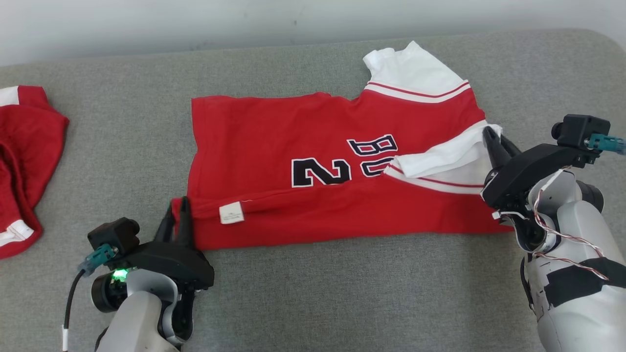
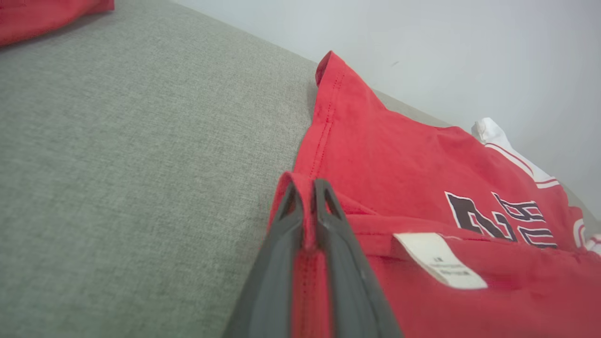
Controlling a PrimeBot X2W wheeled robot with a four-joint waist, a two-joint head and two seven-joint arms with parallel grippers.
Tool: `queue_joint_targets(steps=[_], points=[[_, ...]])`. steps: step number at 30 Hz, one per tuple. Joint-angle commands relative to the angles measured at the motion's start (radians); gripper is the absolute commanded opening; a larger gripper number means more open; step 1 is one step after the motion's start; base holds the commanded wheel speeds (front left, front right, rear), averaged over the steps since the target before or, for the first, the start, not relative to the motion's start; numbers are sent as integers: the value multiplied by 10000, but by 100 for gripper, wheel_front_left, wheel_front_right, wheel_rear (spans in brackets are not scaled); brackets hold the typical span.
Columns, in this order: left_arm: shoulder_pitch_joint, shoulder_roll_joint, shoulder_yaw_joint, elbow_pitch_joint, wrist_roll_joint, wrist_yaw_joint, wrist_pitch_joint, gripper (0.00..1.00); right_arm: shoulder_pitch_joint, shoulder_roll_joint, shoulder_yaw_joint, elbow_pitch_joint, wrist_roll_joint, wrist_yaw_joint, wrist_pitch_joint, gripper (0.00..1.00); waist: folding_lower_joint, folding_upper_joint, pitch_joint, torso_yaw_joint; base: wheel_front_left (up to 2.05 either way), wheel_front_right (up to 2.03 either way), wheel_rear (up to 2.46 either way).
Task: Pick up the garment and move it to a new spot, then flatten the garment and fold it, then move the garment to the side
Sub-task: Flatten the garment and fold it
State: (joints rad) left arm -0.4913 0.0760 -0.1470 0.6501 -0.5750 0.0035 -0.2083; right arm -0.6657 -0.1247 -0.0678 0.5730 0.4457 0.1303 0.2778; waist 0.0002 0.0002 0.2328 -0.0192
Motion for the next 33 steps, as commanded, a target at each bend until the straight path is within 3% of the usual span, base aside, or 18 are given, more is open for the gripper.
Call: queue_joint_targets(steps=[1,9,16,24,33], points=[[-129,5,-23,99,-36,-61,-156,100,-133,20,-48,201,-213,6,-329,100,-2,-2,-63,-22,0,0,0],[528,143,-27,-112,466,-71,-520,100,-64,64,-120,577,-169,6,-1291,100,-2,-2,-470,-65,0,0,0],[1298,242,-359,-251,980,106,-555,100,729,-413,251,546,-315,6,-714,100,-2,-2,-721,-114,0,0,0],[1091,416,-801,-32,1808,1038,-321,100,1289,-538,225,663,-1157,6,245,100,-2,-2,-630,-279,0,0,0],[502,456,-1232,473,2270,1505,176,100,909,-304,-39,1119,-1969,6,1073,100,-2,-2,-122,-204,0,0,0]])
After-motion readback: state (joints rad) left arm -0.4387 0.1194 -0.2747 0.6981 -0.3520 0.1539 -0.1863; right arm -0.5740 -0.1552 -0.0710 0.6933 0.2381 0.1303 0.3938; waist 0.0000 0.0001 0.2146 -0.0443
